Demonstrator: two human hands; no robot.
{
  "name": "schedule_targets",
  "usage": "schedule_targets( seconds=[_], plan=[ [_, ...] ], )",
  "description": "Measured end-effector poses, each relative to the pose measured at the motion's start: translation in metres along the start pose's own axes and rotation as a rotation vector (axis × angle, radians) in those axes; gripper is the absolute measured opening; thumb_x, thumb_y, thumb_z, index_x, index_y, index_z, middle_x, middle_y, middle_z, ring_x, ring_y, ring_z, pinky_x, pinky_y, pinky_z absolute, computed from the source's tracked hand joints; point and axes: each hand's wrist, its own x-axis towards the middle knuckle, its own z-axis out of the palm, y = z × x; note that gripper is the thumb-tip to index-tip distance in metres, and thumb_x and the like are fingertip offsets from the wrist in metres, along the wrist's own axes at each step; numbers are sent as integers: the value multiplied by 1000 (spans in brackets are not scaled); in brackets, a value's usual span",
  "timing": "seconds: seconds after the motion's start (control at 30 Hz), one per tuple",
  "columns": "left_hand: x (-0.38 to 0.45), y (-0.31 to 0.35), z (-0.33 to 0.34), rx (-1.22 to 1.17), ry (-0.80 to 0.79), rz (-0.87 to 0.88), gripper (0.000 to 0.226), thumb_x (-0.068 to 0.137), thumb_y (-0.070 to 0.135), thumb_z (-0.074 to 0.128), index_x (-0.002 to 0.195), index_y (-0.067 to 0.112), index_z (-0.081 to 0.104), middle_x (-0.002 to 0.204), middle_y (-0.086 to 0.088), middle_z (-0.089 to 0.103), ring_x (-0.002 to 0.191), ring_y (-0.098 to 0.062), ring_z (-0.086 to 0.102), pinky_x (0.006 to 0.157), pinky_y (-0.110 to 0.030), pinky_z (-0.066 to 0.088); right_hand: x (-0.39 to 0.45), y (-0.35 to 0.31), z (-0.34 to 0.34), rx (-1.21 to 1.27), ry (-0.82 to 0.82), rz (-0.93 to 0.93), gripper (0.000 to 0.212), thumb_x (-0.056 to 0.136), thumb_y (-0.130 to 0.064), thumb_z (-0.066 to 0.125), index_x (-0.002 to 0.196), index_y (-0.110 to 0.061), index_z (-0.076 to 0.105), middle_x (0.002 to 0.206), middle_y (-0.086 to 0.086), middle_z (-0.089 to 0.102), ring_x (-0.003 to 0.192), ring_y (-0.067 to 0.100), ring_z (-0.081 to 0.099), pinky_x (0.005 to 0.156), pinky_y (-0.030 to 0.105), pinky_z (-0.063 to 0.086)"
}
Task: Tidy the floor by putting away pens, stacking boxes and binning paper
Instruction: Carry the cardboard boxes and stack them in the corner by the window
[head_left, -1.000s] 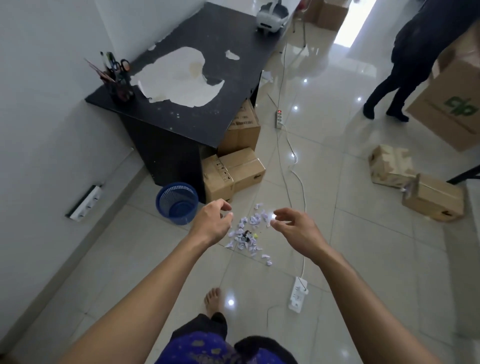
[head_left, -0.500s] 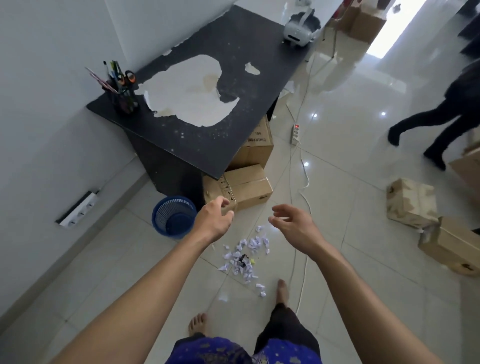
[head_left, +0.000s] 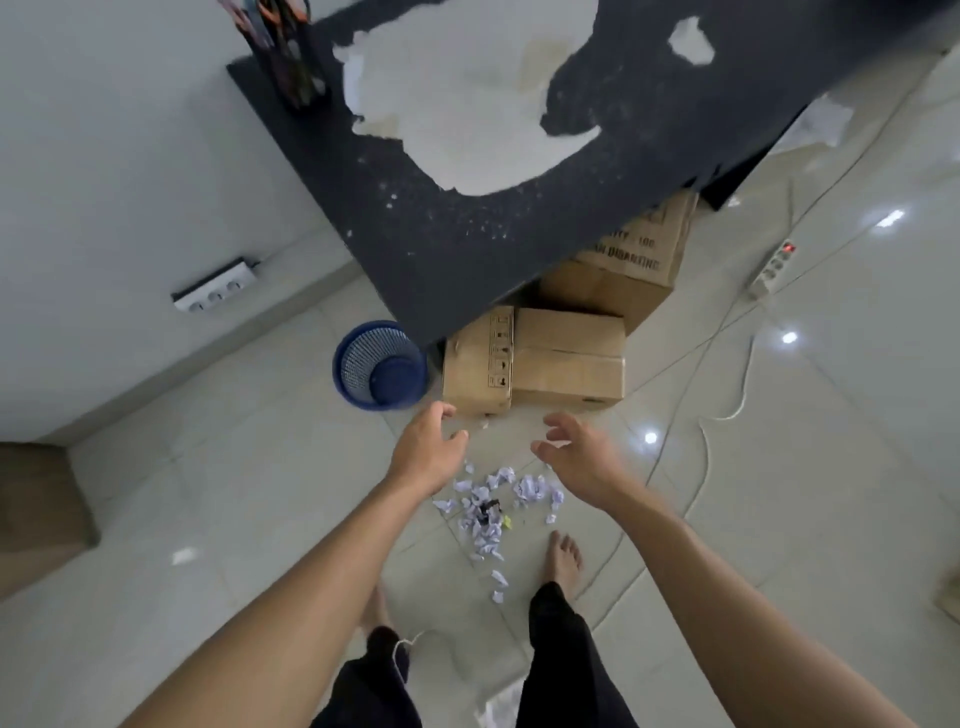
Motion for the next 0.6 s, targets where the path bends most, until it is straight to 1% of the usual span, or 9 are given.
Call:
schedule_targets(
  seconds=[0.1,0.23,0.3,0.37,0.4,0.43,0.53,0.57,0.6],
  plan=[
    [27,-8,29,-32,-9,-90,43,96,27,56,137,18,48,144,0,50,128,-19,50,104,-34,40,37,29,6,50,-21,14,51,101,-36,59,147,-18,47,140,6,58,116,23,60,96,36,51],
    [106,-32,80,7,-11,-142,47,97,27,56,142,18,44,148,-1,46,123,-17,53,100,-33,39,114,93,39,123,-28,31,51,103,-41,53,149,-18,45,144,6,57,119,23,61,104,42,49],
    [133,-41,84,16,4,-161,49,98,27,56,144,18,42,148,0,46,112,-13,58,93,-31,40,135,105,50,93,-46,26,53,104,-43,50,151,-19,42,148,4,54,123,24,59,104,36,46],
    [173,-59,104,54,18,-159,49,98,26,56,144,17,41,147,-2,46,119,-19,54,92,-30,39,174,127,71,80,-67,28,54,105,-44,47,153,-19,39,151,4,52,126,25,57,101,33,43],
    [192,-67,111,64,25,-162,49,97,26,57,143,16,42,145,-3,48,120,-21,52,90,-29,38,192,132,78,67,-80,14,55,106,-45,46,153,-19,37,152,6,51,127,26,57,101,34,43],
    [210,-74,117,56,27,-183,47,97,25,57,141,15,43,139,-2,50,115,-20,51,88,-29,36,212,136,85,70,-95,15,55,106,-45,45,153,-19,37,152,7,50,127,27,56,101,34,43],
    [260,-89,136,-44,19,-240,32,95,23,59,126,21,49,108,9,54,100,-14,48,83,-28,37,263,143,102,162,-109,29,57,106,-44,47,155,-21,34,157,6,43,134,28,52,109,38,41],
    [270,-91,139,-92,22,-246,31,92,26,61,120,23,48,107,9,57,100,-14,51,86,-29,41,277,145,107,191,-107,32,58,106,-45,47,157,-21,32,159,6,41,136,29,50,112,41,40],
    [280,-94,140,-126,14,-237,38,87,31,64,119,21,48,115,6,61,106,-16,55,93,-31,45,287,145,108,206,-105,32,60,105,-45,47,158,-22,30,159,6,40,139,30,48,115,44,39]
  ],
)
